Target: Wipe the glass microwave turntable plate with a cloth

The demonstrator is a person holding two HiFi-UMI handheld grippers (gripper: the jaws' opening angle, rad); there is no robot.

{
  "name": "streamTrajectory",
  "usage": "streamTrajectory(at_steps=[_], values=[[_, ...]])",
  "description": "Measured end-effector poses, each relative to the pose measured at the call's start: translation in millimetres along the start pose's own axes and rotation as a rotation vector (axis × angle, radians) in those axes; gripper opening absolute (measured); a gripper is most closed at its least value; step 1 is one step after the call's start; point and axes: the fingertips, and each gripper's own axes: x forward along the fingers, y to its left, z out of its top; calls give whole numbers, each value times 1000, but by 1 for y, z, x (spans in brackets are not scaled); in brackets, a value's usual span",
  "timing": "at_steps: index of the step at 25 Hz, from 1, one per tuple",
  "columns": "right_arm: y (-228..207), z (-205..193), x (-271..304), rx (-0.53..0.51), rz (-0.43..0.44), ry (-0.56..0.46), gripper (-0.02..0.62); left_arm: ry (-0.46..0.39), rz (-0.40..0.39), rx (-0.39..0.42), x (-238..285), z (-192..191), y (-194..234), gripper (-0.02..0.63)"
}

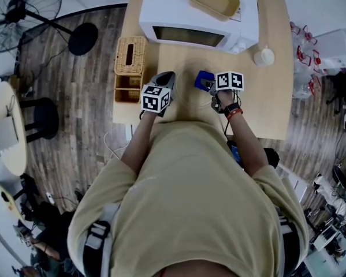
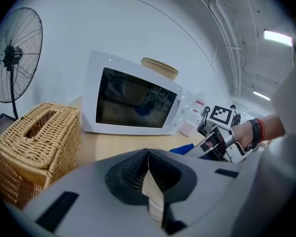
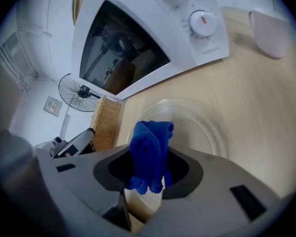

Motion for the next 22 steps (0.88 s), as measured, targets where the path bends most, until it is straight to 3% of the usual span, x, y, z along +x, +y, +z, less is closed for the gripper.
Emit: streamTrajectory(at_steps=[10, 18, 22], values=[[72, -19, 60, -115, 90, 119, 150, -1, 43, -37, -19, -13, 17, 20], [93, -28, 96, -164, 57, 132, 150, -17, 55, -68, -27, -12, 23, 20], [82, -32, 105, -179, 23, 140, 163, -19, 62, -95, -25, -15, 23, 20]])
